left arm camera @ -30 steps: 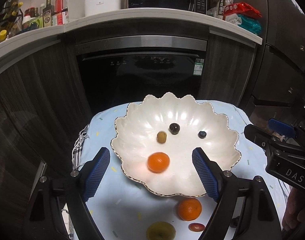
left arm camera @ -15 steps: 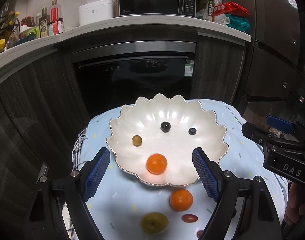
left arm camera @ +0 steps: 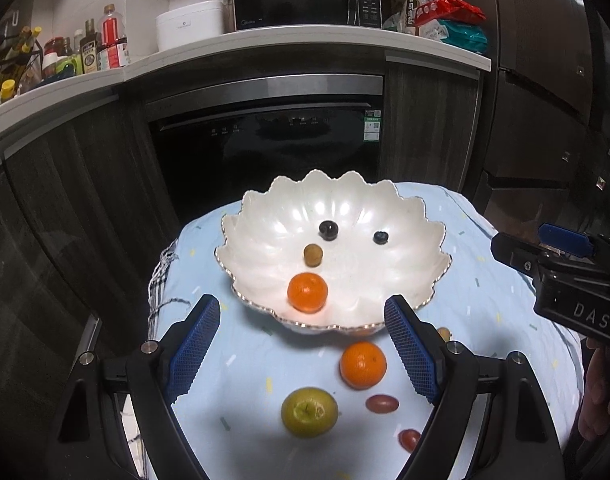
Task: Organize fruits
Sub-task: 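Withdraw both tools from the bowl toward the remaining fruits, then grasp the green apple with the left tool while the right tool grasps the dark plum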
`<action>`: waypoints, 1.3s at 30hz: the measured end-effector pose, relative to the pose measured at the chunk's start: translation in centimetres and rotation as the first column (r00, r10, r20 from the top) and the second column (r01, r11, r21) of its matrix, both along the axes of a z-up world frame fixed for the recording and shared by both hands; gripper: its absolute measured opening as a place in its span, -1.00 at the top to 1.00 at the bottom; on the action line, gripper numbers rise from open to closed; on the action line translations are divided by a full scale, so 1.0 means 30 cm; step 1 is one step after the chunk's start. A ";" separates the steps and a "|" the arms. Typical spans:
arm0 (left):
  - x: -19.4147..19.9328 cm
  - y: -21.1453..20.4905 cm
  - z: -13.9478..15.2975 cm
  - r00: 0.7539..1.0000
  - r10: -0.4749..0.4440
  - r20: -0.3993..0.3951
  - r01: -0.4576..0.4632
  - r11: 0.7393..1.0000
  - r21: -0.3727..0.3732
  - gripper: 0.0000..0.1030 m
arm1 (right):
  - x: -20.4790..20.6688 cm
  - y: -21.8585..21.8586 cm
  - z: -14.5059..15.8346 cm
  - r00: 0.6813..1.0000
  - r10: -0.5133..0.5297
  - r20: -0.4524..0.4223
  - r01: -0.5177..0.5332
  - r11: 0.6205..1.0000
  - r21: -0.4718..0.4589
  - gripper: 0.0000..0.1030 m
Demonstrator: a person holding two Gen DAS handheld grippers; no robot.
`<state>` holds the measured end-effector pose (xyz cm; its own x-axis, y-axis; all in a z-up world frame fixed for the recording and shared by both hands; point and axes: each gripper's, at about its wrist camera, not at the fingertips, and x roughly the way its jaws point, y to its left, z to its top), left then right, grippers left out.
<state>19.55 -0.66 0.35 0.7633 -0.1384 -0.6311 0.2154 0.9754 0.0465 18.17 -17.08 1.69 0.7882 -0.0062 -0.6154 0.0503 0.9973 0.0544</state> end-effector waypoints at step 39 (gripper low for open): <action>-0.075 0.039 -0.272 0.997 0.016 -0.081 -0.012 0.999 0.051 -0.60 | -0.149 0.084 -0.301 0.993 -0.024 -0.117 0.013 0.996 -0.090 -0.45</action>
